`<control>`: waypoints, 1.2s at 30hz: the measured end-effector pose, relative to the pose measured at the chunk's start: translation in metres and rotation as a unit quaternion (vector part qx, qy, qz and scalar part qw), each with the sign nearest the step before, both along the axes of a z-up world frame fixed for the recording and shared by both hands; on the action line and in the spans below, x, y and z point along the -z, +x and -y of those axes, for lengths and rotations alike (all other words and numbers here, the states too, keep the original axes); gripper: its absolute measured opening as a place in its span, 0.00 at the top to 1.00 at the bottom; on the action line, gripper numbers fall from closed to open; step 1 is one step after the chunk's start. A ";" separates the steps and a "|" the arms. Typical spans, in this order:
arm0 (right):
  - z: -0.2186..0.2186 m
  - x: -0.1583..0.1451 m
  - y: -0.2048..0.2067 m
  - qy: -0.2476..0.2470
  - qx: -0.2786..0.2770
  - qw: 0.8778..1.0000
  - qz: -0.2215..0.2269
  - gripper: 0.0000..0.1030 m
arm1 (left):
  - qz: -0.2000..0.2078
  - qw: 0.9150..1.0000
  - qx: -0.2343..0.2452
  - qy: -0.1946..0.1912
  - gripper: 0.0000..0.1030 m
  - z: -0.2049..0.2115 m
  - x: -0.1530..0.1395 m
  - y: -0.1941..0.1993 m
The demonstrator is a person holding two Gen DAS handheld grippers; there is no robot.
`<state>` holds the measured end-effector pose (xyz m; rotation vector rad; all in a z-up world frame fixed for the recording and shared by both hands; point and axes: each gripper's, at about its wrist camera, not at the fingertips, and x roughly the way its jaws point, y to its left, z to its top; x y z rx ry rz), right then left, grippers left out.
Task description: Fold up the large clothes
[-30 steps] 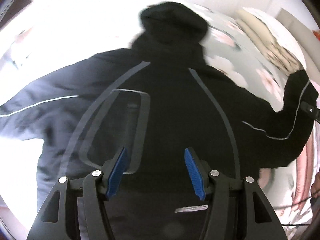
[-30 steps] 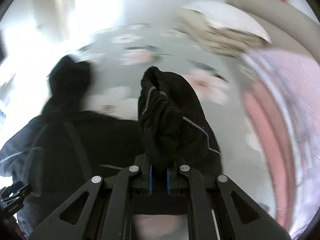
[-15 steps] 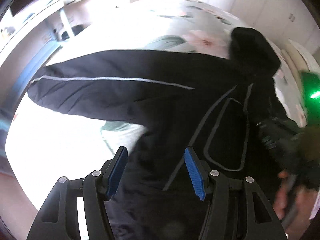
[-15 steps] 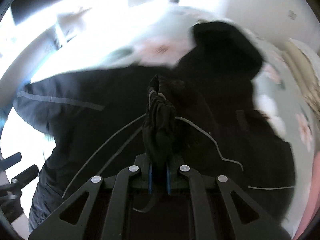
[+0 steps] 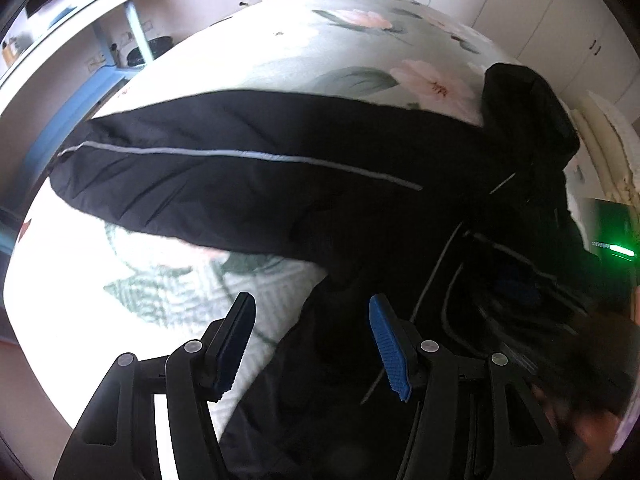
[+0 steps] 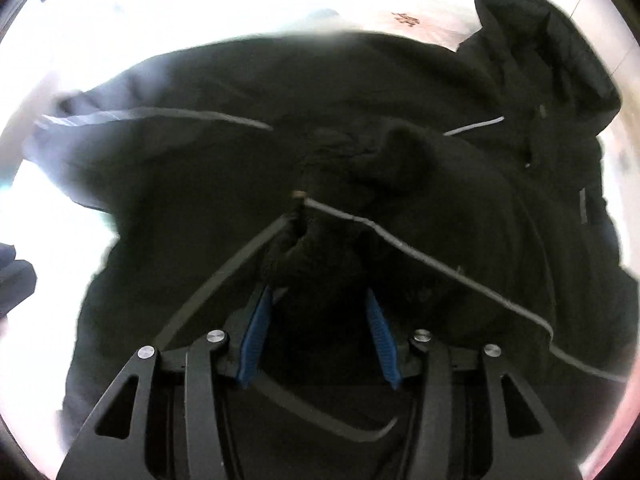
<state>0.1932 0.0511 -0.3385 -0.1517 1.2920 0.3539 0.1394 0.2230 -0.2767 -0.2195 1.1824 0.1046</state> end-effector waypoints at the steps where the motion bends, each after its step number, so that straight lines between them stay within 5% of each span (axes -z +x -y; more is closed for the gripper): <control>1: 0.008 -0.018 -0.006 0.034 0.000 0.999 -0.003 0.49 | 0.003 1.000 0.006 -0.003 0.41 0.004 -0.002 0.005; 4: 0.036 -0.056 -0.028 0.080 -0.006 0.997 0.016 0.46 | 0.013 0.999 0.036 -0.020 0.41 0.027 -0.008 0.023; 7: 0.092 -0.071 -0.035 0.037 0.046 0.997 0.058 0.46 | 0.011 0.994 0.092 -0.056 0.40 0.059 -0.003 0.044; 9: 0.145 -0.061 -0.027 -0.011 0.116 0.991 0.062 0.46 | 0.004 0.990 0.115 -0.081 0.40 0.076 0.010 0.059; 13: 0.229 -0.015 -0.016 -0.061 0.219 0.973 0.030 0.66 | -0.017 0.982 0.129 -0.139 0.40 0.100 0.039 0.084; 16: 0.256 0.032 -0.006 -0.037 0.217 0.975 -0.032 0.66 | -0.041 0.980 0.125 -0.148 0.40 0.106 0.062 0.095; 23: 0.267 0.030 -0.002 -0.036 0.204 0.978 -0.017 0.65 | -0.055 0.975 0.118 -0.179 0.41 0.109 0.080 0.109; 26: 0.271 0.027 -0.011 -0.026 0.204 0.979 -0.014 0.65 | -0.050 0.970 0.129 -0.199 0.79 0.116 0.078 0.111; 31: 0.277 0.001 -0.020 0.014 0.220 0.975 -0.015 0.65 | 0.013 0.970 0.140 -0.200 0.83 0.111 0.030 0.113; 36: 0.298 -0.048 -0.033 0.025 0.254 0.966 0.033 0.54 | 0.070 0.975 0.092 -0.188 0.83 0.067 -0.013 0.123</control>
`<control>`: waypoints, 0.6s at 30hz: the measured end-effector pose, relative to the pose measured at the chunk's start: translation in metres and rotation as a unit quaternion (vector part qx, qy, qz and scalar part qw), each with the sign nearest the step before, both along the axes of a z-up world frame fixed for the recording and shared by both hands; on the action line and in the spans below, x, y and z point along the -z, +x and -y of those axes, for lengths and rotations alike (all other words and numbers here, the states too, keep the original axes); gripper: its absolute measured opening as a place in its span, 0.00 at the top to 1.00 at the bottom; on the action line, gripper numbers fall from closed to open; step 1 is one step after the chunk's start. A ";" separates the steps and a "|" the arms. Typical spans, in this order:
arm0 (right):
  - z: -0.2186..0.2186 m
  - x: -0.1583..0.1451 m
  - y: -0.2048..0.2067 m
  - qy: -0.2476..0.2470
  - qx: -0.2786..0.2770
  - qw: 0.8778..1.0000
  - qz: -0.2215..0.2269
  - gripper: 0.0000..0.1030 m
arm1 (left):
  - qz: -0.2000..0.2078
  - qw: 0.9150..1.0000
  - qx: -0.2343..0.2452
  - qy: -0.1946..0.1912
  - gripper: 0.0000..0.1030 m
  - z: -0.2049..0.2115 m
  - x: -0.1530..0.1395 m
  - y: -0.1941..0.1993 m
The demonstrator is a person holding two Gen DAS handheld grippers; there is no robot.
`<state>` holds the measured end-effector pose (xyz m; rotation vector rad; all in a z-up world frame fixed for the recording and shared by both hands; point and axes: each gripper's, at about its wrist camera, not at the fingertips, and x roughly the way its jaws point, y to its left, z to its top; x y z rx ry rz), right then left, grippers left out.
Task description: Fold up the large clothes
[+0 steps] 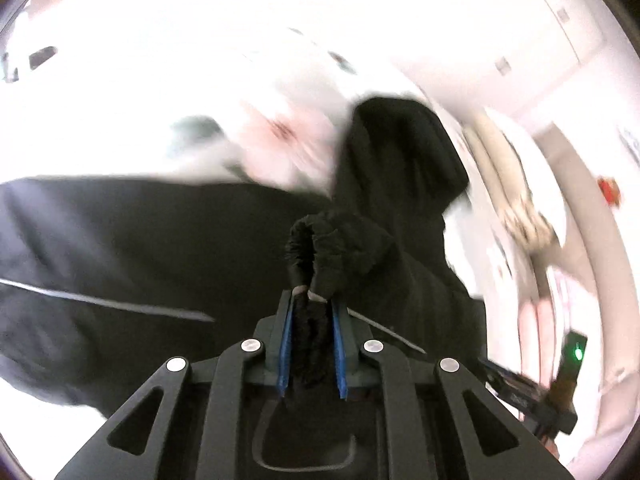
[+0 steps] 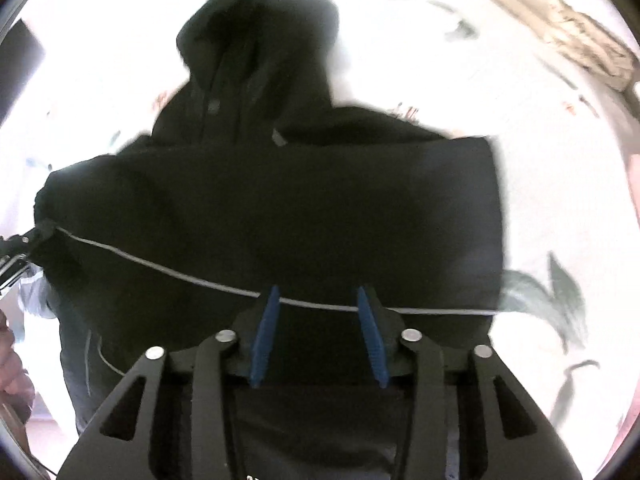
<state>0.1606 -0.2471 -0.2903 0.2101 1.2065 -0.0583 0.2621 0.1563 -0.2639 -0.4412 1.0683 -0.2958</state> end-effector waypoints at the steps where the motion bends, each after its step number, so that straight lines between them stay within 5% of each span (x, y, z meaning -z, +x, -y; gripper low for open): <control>1: 0.003 -0.005 -0.001 0.002 0.007 1.000 0.006 0.51 | -0.005 1.000 -0.002 0.002 0.83 -0.007 0.003 0.003; 4: -0.006 0.005 -0.001 0.004 0.018 1.000 0.001 0.46 | -0.075 0.996 0.021 0.041 0.81 -0.019 0.047 0.014; 7: -0.011 0.045 0.019 -0.017 0.035 0.998 -0.054 0.46 | -0.120 0.988 0.039 0.086 0.75 -0.015 0.085 0.008; 9: -0.021 0.071 0.030 -0.023 0.040 0.996 -0.073 0.44 | -0.103 0.991 0.036 0.077 0.71 -0.016 0.083 0.000; 13: -0.036 0.066 0.037 -0.070 0.021 0.995 -0.071 0.41 | -0.099 0.991 0.031 0.087 0.60 -0.027 0.070 -0.008; 18: -0.019 0.036 0.040 -0.029 0.035 0.997 -0.063 0.42 | -0.048 0.985 0.046 0.159 0.59 -0.025 0.021 -0.017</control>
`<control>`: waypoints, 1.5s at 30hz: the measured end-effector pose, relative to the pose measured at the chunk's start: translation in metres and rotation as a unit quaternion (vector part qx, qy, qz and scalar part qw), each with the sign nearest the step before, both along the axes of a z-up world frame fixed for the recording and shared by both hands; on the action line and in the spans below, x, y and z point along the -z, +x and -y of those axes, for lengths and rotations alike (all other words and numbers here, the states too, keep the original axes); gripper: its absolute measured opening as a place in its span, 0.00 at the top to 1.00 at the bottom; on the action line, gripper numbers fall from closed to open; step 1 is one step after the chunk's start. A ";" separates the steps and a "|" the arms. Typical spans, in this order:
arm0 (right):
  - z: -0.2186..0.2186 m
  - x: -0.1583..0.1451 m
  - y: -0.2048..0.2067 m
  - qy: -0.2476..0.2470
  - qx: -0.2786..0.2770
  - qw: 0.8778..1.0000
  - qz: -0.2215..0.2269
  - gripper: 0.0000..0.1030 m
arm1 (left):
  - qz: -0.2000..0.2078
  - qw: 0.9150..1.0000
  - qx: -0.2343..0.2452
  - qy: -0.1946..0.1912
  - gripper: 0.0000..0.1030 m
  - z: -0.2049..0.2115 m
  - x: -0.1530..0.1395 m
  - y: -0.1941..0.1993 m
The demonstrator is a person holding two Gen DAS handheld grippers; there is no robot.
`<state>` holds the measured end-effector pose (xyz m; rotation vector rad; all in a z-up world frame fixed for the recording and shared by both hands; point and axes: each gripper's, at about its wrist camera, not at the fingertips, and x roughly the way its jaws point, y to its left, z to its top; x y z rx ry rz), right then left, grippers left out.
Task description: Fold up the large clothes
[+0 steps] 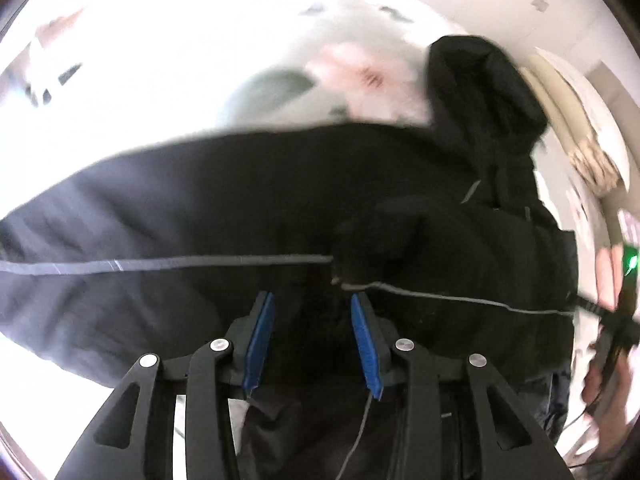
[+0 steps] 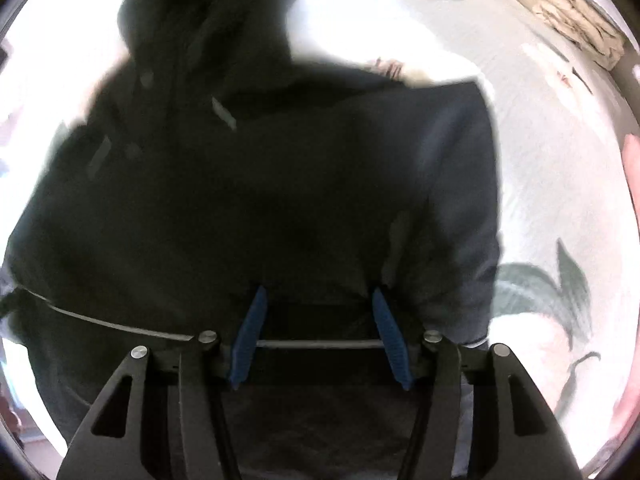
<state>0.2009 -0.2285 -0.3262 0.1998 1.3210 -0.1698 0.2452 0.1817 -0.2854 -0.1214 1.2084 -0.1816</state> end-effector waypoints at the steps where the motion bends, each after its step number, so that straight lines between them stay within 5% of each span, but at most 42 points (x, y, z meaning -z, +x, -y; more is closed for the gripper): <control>1: 0.003 -0.016 0.001 -0.009 0.000 1.000 0.024 0.42 | 0.014 1.000 0.009 0.004 0.59 0.003 -0.011 -0.001; 5: 0.010 -0.038 0.018 -0.039 0.003 0.998 0.057 0.42 | 0.043 0.996 0.067 -0.035 0.44 0.043 -0.027 0.009; 9: 0.021 0.009 0.040 -0.037 0.022 0.999 0.009 0.43 | 0.005 0.991 0.117 -0.060 0.44 0.099 0.015 0.026; 11: 0.029 0.026 0.045 -0.031 0.031 0.999 -0.005 0.44 | -0.031 0.994 0.103 -0.031 0.49 0.107 0.051 0.042; 13: 0.031 0.024 0.046 -0.028 0.039 0.999 -0.004 0.44 | -0.053 0.994 0.090 -0.012 0.63 0.099 0.076 0.051; 17: 0.038 0.024 0.051 -0.012 0.033 0.999 -0.009 0.46 | -0.069 0.994 0.055 -0.056 0.82 0.066 0.071 0.055; 22: 0.031 -0.020 0.020 0.012 0.031 0.999 0.018 0.47 | -0.058 0.993 0.061 -0.088 0.80 0.035 0.046 0.023; 26: -0.005 -0.040 -0.036 0.015 -0.001 1.000 0.024 0.47 | -0.041 0.992 0.052 -0.106 0.62 0.018 0.027 -0.017; 32: -0.027 0.019 -0.072 -0.019 -0.027 0.998 -0.046 0.52 | -0.045 0.993 -0.023 -0.108 0.61 -0.027 0.019 -0.069; 35: -0.025 0.019 -0.063 -0.017 -0.018 0.998 -0.058 0.52 | -0.039 0.990 -0.097 -0.089 0.61 -0.076 0.015 -0.086; 38: -0.023 0.023 -0.051 -0.011 -0.014 0.997 -0.074 0.52 | -0.026 0.977 -0.198 -0.078 0.60 -0.144 0.009 -0.102; 41: -0.024 0.023 -0.046 -0.018 -0.027 0.996 -0.078 0.51 | -0.004 0.956 -0.291 -0.031 0.48 -0.216 -0.003 -0.116; 45: -0.034 0.025 -0.036 -0.019 -0.030 0.996 -0.083 0.51 | 0.024 0.935 -0.353 -0.016 0.34 -0.282 -0.013 -0.123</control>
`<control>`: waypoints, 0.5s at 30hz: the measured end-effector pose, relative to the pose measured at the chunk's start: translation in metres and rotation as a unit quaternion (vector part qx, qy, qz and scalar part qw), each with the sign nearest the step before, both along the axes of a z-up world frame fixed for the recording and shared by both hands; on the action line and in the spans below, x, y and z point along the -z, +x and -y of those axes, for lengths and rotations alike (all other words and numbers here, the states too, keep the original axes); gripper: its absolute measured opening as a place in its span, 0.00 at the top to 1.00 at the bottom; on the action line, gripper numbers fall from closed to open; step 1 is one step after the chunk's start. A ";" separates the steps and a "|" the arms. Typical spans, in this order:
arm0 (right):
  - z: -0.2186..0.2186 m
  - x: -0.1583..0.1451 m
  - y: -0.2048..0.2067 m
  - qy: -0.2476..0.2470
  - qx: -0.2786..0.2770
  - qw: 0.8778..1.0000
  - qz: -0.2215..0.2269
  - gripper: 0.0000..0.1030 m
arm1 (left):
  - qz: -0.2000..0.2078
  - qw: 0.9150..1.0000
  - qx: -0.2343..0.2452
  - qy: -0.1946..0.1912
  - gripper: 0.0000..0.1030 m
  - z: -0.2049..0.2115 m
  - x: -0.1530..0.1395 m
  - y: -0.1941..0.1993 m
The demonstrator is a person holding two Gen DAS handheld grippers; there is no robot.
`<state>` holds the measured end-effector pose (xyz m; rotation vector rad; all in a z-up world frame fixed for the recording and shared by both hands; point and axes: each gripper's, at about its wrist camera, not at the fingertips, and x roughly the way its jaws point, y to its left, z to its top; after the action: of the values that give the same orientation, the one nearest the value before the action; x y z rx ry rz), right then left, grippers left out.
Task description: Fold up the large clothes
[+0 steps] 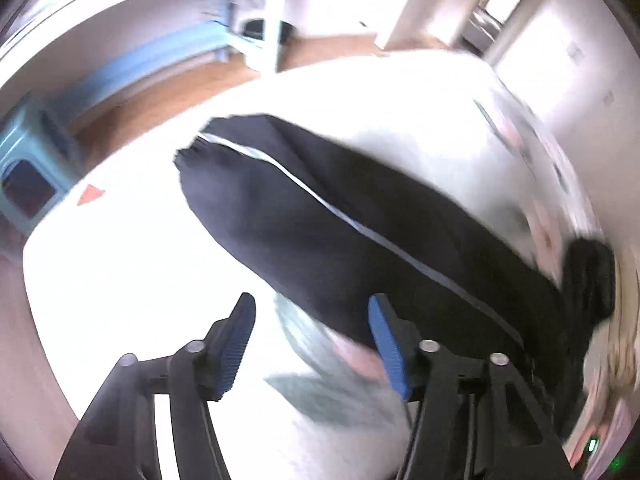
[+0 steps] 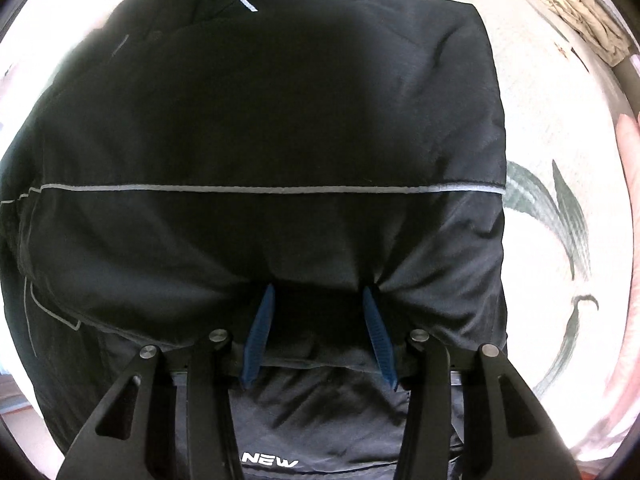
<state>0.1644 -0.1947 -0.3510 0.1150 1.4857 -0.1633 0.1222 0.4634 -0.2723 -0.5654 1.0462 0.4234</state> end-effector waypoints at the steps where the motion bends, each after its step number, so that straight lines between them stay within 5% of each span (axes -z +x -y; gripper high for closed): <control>1: 0.000 0.000 0.001 0.002 0.003 1.000 -0.001 0.50 | 0.004 1.000 -0.015 -0.005 0.32 -0.014 0.002 0.000; 8: 0.000 0.003 0.014 -0.008 0.003 1.000 -0.011 0.49 | 0.006 0.994 -0.100 -0.053 0.29 -0.097 0.053 0.021; 15: -0.007 0.000 0.017 -0.010 -0.001 1.000 -0.014 0.48 | 0.011 0.989 -0.113 -0.096 0.36 -0.114 0.086 0.040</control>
<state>0.1811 -0.1880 -0.3507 0.0949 1.5111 -0.1778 0.1622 0.5770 -0.3587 -0.8637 1.0106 0.5166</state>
